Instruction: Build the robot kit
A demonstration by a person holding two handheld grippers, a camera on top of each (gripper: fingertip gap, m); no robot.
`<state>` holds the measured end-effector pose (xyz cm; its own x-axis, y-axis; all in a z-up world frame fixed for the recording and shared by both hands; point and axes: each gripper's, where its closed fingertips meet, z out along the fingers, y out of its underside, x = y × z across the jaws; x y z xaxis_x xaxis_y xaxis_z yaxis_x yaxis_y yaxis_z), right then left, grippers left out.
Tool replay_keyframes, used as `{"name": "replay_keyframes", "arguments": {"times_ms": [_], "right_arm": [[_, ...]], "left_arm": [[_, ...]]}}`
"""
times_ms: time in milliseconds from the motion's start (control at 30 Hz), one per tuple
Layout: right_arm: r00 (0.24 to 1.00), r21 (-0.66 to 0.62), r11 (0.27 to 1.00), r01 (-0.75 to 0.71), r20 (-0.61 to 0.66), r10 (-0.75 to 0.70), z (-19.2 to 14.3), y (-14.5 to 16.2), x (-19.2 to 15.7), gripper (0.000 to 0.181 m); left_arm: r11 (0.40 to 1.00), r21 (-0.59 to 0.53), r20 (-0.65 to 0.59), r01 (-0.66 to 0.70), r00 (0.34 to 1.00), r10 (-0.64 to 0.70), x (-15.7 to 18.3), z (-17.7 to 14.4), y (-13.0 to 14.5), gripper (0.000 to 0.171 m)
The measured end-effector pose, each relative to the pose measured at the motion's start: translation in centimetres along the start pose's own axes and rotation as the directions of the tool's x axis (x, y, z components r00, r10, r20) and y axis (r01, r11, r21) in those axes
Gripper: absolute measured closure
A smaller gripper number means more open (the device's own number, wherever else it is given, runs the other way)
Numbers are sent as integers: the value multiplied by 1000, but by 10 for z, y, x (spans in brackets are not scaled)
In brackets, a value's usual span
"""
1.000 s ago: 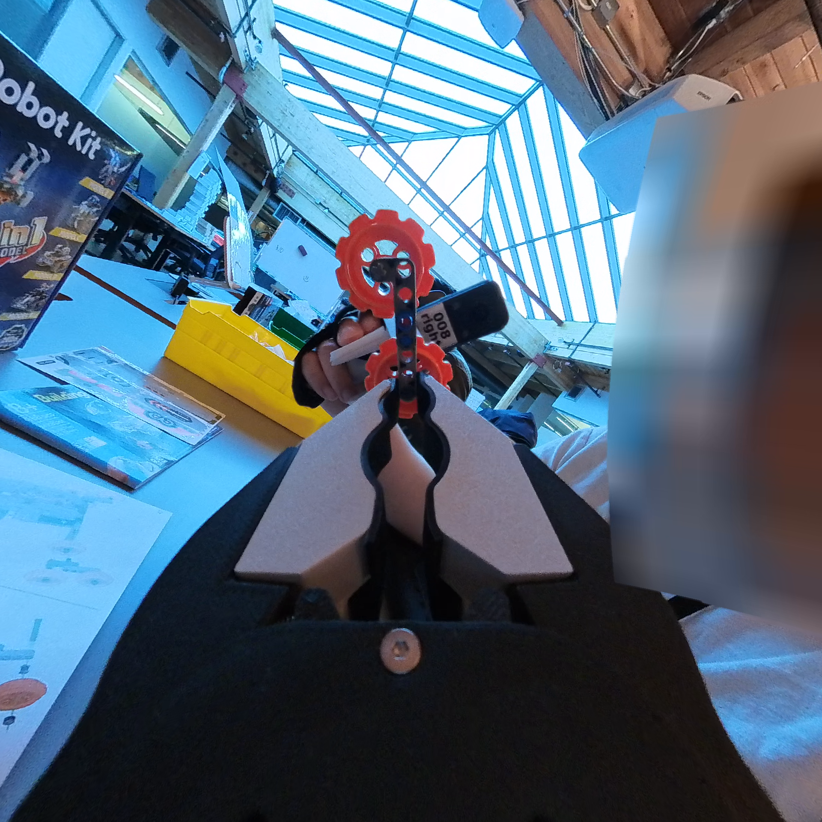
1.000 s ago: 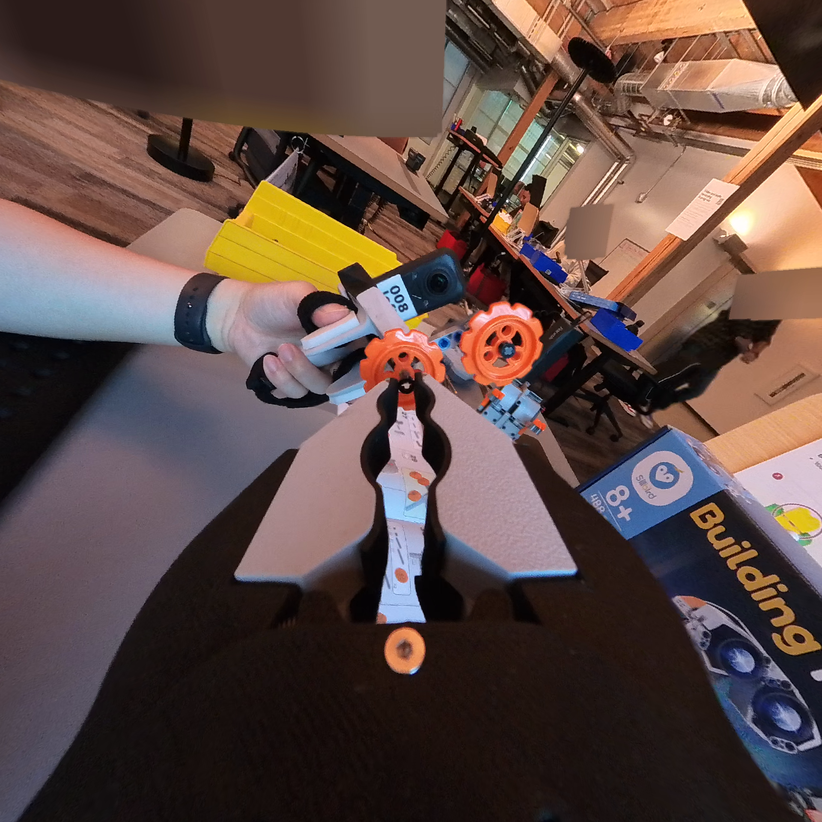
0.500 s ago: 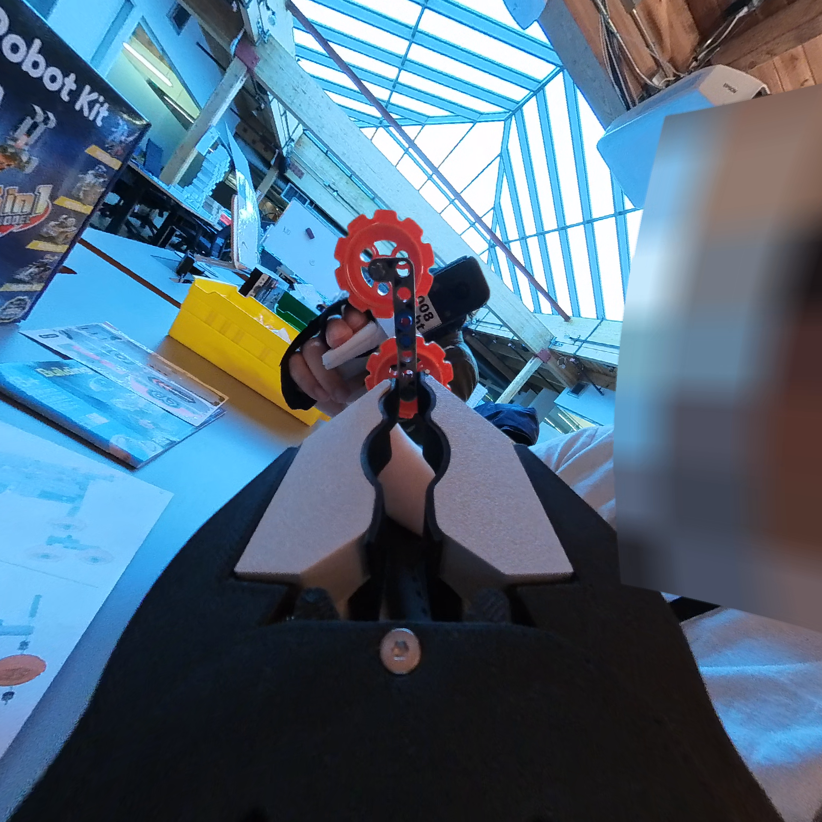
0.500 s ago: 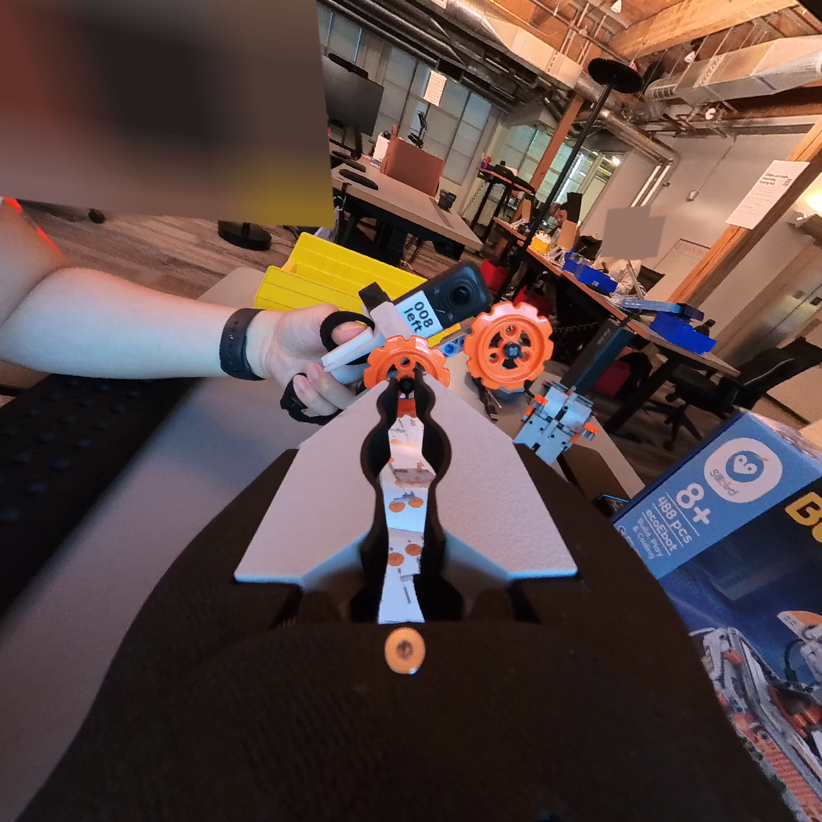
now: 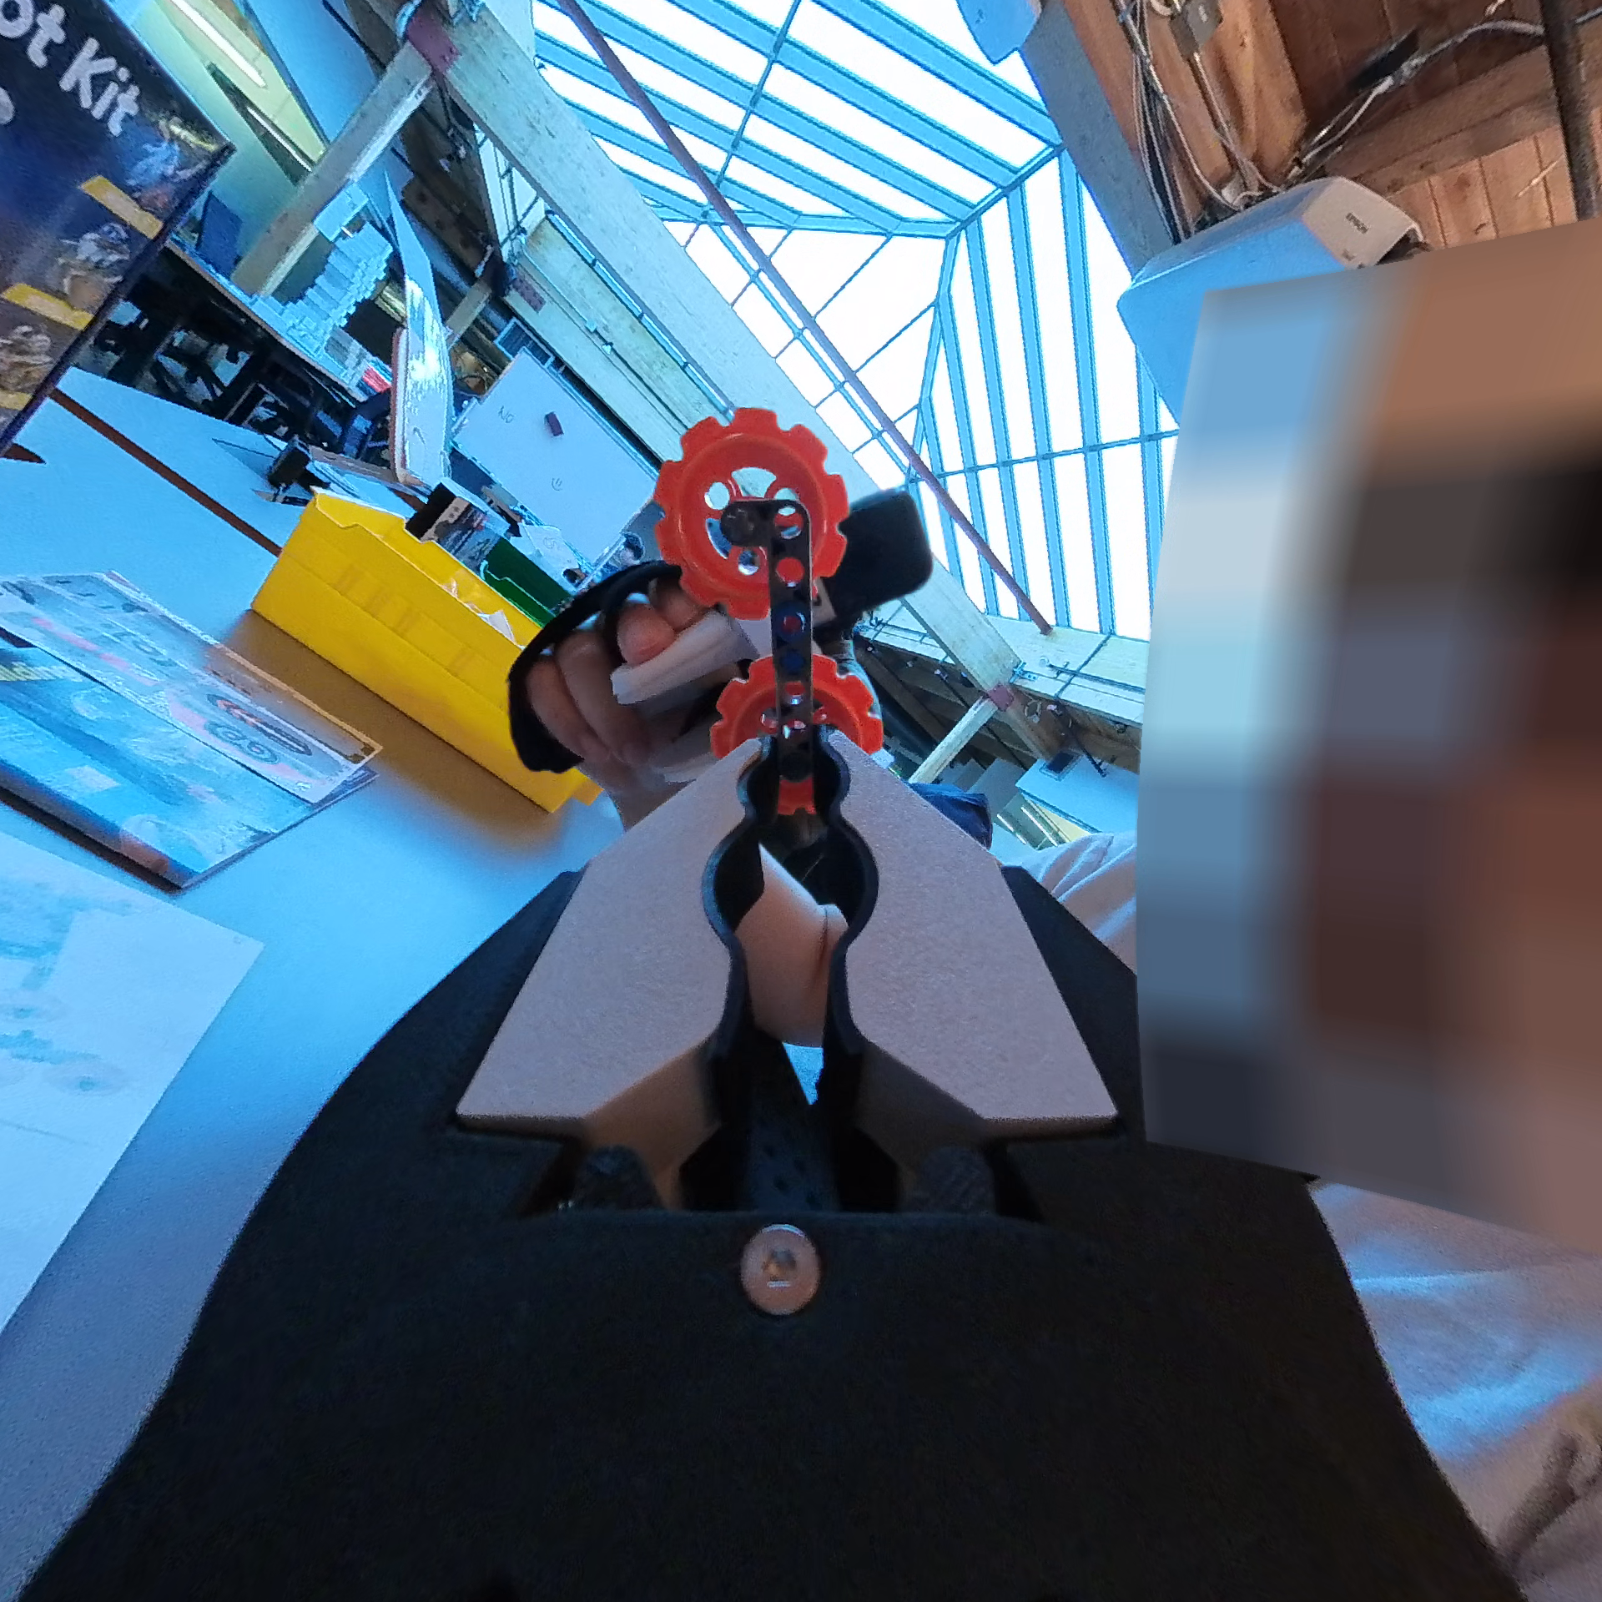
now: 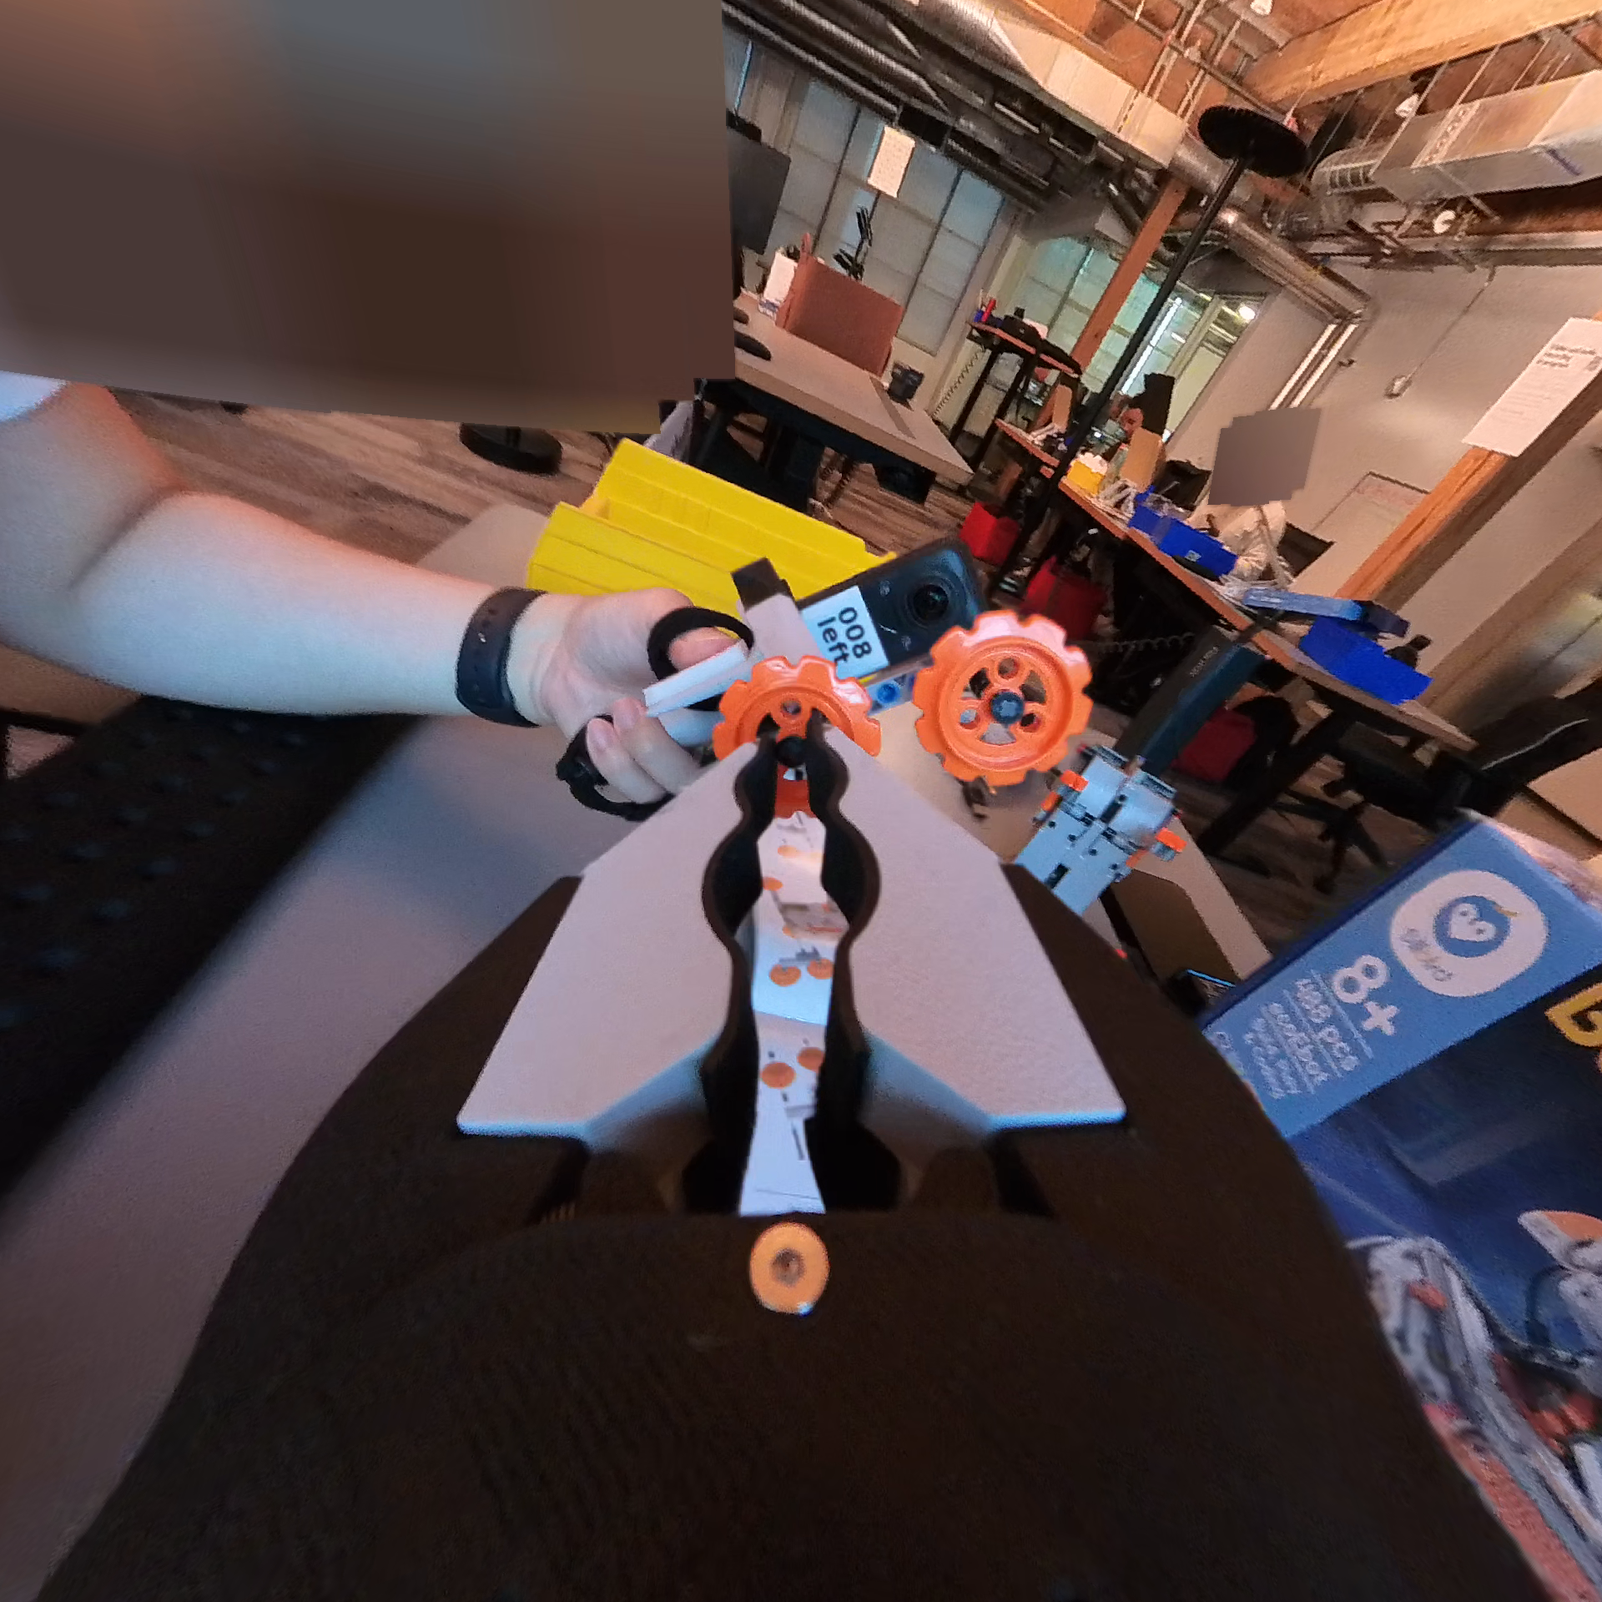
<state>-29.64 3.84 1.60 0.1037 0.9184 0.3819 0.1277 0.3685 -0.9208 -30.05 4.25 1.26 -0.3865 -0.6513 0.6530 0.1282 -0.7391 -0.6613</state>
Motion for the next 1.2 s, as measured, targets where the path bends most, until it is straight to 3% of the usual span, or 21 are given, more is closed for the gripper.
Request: {"name": "replay_keyframes", "arguments": {"times_ms": [433,767,900,1033,1200], "right_arm": [[994,23,999,34,-107,-32,5,-7,9,174],[999,14,999,-38,30,37,2,-4,-6,174],[1000,54,998,-19,4,19,4,-9,-3,174],[999,32,999,-36,-15,36,4,-7,1,163],[997,39,997,-63,-41,64,-1,-8,8,170]], "left_arm": [[996,60,11,-63,998,63,5,-2,-9,166],[998,-21,-27,-51,998,50,7,4,4,166],[996,-13,-24,-87,996,86,11,3,1,166],[994,7,20,-113,993,113,8,0,-4,166],[994,0,41,-107,993,107,4,0,-2,166]]}}
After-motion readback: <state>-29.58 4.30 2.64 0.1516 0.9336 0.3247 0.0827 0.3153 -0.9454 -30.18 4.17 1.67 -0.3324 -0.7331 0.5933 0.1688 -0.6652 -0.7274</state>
